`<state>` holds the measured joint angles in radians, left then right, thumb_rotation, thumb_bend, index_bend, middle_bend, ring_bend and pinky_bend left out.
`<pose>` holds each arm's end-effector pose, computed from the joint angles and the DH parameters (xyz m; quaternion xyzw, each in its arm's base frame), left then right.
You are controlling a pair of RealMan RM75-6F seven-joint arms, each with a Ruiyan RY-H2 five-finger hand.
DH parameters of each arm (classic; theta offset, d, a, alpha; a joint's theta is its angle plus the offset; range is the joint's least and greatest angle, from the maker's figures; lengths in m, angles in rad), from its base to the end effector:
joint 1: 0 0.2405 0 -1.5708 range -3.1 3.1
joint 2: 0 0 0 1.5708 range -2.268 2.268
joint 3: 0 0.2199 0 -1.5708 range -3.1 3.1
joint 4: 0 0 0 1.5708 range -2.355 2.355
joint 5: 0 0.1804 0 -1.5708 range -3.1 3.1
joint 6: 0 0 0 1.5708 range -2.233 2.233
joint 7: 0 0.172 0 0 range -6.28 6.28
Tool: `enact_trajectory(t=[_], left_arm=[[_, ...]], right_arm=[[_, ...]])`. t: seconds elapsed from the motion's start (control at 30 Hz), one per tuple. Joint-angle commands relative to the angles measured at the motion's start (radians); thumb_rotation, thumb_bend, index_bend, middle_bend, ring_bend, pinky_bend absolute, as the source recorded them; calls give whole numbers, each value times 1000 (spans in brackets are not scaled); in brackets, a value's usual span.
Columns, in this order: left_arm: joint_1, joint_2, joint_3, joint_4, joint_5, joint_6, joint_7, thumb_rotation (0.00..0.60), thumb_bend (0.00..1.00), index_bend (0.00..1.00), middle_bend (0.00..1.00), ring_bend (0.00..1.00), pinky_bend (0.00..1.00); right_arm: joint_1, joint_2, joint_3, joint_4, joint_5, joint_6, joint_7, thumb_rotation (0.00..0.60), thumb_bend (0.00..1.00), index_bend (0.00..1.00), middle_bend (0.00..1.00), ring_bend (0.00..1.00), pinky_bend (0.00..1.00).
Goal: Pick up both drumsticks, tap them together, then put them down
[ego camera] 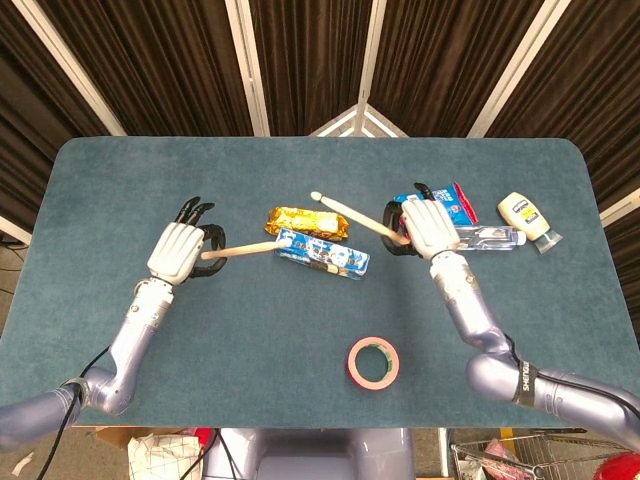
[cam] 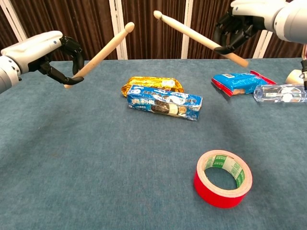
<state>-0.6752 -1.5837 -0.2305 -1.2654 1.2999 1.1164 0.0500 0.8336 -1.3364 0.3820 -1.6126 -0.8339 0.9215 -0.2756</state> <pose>-0.1369 0.3631 0.0447 -0.6629 -0.3641 -0.4719 0.4531 -0.0828 -0.3909 0.0870 0.6475 -0.4443 0.4427 0.4329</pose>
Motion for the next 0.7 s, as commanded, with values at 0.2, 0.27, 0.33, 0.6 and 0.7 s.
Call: enact_trajectory(t=[0.2,0.27,0.33,0.6,0.7], left_arm=[[7,9,1,-6,4,9,-18,600,466,652,593,129,36],[6,3,3,-3,8,10,-25,600,466,652,593,129,36],[5,-5,4,0,14,15,-36,600,466,652,593,129,36],[-8,-36,6,10,43,29,-50,600,466,652,593,129,36],[-11,-43,4,12,42,31,-48,600,466,652,593,129,36]], right_arm=[[-23,79,6,-119,-36,49,17,600,410,830,682,573,74],[-21,95,5,-134,-36,50,8,600,410,830,682,573,74],[-14,105,2,-142,-27,49,-7,600,410,830,682,572,74],[9,112,8,-171,8,58,-24,600,410,831,683,574,74],[15,124,17,-190,20,65,-25,600,409,831,683,574,74]])
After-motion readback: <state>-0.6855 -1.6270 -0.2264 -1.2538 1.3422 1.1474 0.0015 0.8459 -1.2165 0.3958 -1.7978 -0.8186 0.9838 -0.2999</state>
